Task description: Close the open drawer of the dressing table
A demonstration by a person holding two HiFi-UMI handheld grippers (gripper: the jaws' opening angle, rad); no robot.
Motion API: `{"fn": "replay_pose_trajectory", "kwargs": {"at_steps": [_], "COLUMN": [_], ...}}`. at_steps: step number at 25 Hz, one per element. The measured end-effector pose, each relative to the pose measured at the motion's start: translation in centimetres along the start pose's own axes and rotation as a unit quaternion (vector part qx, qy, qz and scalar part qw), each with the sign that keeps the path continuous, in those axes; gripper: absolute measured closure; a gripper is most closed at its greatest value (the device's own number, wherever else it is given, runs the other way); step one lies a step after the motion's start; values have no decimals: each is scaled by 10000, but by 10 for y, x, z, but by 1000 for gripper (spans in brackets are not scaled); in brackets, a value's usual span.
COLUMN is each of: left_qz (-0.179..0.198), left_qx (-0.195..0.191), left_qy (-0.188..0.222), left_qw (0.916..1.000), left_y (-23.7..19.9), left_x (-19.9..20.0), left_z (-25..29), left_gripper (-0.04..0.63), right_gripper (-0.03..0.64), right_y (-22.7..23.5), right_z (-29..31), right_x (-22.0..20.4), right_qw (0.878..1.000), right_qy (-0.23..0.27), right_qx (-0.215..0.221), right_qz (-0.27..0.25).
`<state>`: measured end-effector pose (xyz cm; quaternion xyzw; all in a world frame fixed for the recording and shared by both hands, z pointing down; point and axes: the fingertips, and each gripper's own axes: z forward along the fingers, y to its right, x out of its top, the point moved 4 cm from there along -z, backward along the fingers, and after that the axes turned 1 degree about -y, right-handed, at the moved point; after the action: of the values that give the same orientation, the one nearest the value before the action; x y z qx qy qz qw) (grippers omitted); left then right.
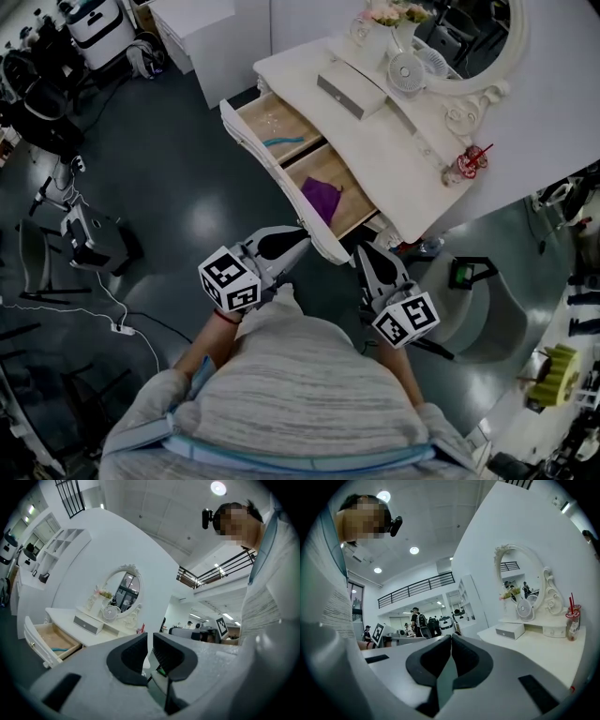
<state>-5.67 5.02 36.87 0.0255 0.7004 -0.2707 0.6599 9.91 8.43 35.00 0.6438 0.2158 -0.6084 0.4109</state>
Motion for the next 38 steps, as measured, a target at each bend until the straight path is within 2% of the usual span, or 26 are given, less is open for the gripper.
{"fn": "replay_pose_trajectory", "kwargs": {"at_steps": [11, 17, 27, 34, 38], "left_qz": [66, 39, 76, 206, 244], "left_qx": [-204, -184, 147, 365, 466], "left_qy": [-130, -177, -253, -524, -684], "left_qw": [9997, 9997, 9995, 9977, 9963], "left_y": [-65, -83, -106, -129, -144], "left_x": [14, 7, 2, -13, -26], "left_z": [13, 17, 38, 64, 74], "left_gripper": [548, 548, 548, 548, 548], "right_gripper": [606, 606, 606, 606, 606], "right_y": [23, 31, 59, 93, 111], "right_z": [69, 83, 106, 125, 133], "right_x": [7, 0, -2, -7, -20], "right_qw": [9999, 9997, 9986, 9978, 9986], "right_qy": [0, -145, -396, -350, -342], "right_qx": [-96, -106, 193, 376, 295], "right_qz": [-91, -160, -291, -422, -275]}}
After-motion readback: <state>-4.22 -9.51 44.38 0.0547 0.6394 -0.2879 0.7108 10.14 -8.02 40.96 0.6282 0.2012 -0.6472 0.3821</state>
